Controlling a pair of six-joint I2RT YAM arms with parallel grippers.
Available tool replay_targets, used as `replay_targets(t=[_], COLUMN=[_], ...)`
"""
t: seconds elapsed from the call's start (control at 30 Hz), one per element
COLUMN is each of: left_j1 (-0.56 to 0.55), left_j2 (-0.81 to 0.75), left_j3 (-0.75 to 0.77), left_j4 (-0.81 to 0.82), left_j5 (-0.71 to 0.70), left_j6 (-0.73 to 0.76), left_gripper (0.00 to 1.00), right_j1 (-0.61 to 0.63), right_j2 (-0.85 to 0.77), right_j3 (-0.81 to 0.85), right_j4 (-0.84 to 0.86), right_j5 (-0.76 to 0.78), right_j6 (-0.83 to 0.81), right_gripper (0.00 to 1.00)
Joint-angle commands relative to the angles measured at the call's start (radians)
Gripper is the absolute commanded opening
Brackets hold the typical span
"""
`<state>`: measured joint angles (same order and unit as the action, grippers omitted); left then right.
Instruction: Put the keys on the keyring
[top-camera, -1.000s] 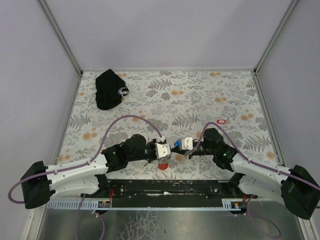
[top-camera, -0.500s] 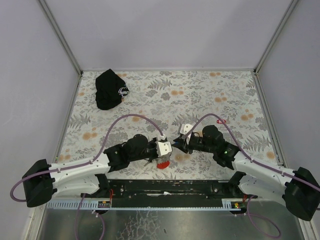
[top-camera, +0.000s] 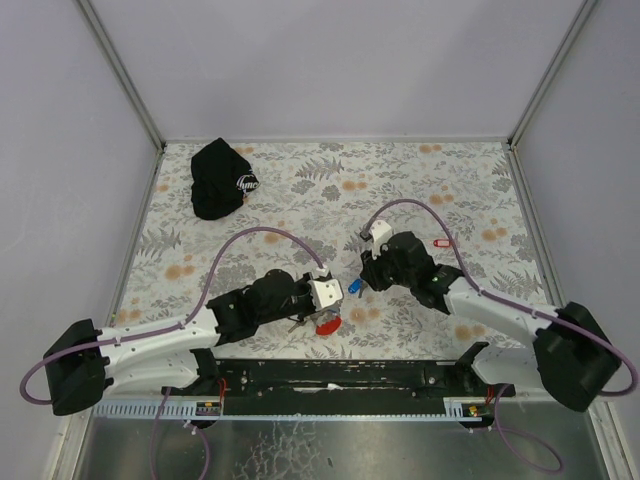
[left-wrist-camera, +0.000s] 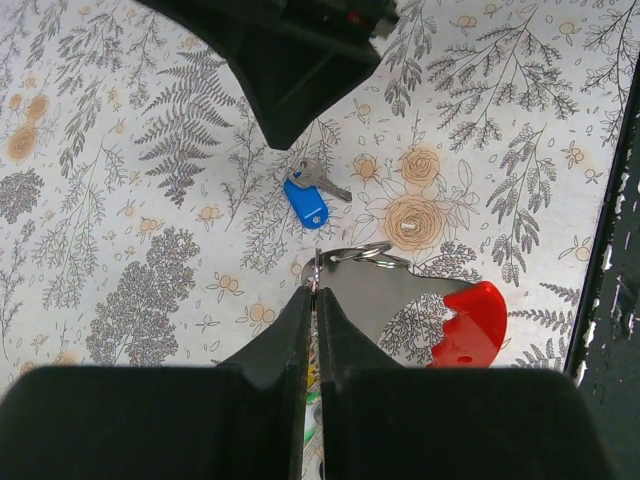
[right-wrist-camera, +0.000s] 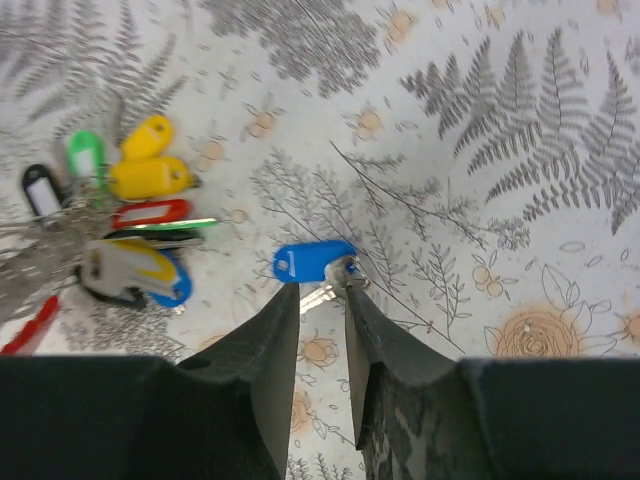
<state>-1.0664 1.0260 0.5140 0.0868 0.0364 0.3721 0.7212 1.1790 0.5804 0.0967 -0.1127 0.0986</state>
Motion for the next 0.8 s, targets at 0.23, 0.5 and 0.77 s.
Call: replay_targets(t=[0.23,0.5,0.77], left_j1=[-0.003,-0.003,-0.004], left_j2=[-0.019,-0.013,-0.005], left_j3=[-0.019,-0.018,-0.015], left_j4=[0.086,0.087,0.084], left_j5=[-0.024,-0.022,-0.02], left_j6=[-0.017,-0.017,-0.019], left_gripper=[0.0,0.0,0.0], right_j1=[-0.046,-0.057,-0.057], right_j2=[0.246,0.344,0.375], right_j3=[0.148,0.211,0.245], right_j4=[0.002,-0.06,-0.147], right_j5=[0.073,0.06,0.031], right_j6=[0.08,0.089,0.096], right_gripper=[0.26,0.25,0.25])
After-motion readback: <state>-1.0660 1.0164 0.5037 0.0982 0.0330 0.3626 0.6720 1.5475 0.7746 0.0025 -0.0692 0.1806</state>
